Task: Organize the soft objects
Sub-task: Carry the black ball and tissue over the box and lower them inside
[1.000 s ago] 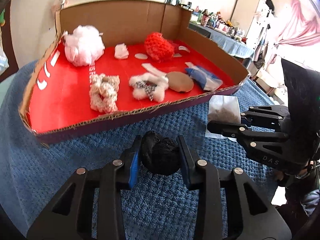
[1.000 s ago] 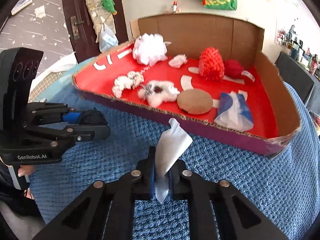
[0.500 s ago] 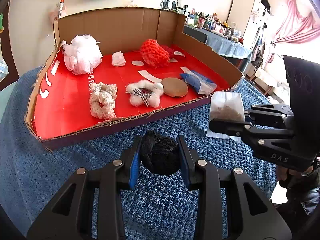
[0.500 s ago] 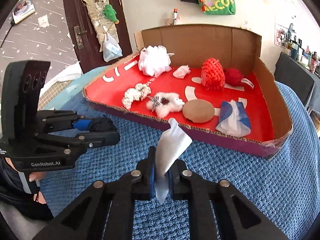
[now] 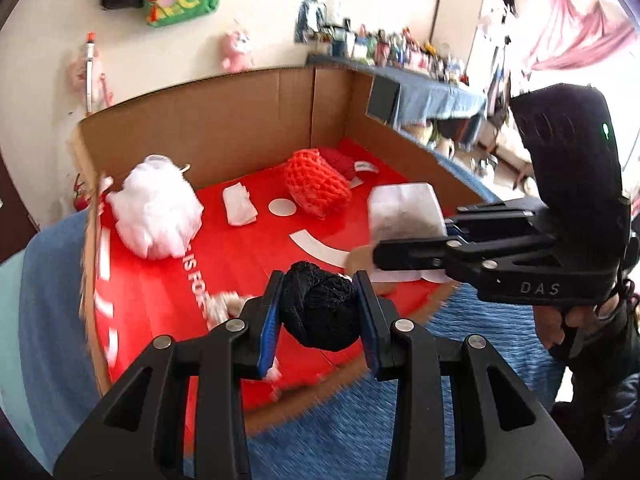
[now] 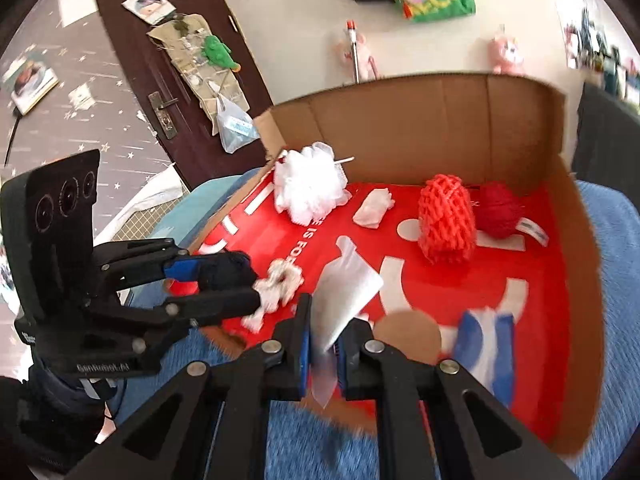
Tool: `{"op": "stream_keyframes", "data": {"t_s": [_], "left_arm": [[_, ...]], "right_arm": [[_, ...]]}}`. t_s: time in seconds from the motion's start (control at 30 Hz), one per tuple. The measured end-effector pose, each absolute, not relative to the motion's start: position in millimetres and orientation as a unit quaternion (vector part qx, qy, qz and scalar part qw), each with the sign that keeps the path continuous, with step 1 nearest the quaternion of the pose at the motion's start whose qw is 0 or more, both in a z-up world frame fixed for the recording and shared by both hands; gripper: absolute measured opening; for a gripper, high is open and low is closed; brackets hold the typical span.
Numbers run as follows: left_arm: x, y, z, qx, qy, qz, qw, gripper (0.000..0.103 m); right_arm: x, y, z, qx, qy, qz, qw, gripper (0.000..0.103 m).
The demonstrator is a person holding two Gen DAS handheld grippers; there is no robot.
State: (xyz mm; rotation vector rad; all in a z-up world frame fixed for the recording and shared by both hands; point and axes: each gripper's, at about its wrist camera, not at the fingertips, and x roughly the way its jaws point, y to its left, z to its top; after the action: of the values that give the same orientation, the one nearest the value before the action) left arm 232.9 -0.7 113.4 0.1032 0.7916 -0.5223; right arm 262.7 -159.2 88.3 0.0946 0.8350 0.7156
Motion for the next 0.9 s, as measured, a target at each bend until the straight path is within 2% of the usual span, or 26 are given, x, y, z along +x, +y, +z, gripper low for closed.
{"op": "stream_keyframes", "data": {"t_s": [0.47, 0.9], "left_arm": [[323, -4, 74, 0.110, 0.476, -0.251, 0.836, 0.032], [353, -4, 64, 0.125, 0.504, -0.223, 0.825, 0.032]], "right_arm": [[341, -125, 56, 0.019, 0.502, 0.345, 0.793, 0.013], [361, -110, 44, 0.012, 0.531, 0.341, 0.775, 0.014]]}}
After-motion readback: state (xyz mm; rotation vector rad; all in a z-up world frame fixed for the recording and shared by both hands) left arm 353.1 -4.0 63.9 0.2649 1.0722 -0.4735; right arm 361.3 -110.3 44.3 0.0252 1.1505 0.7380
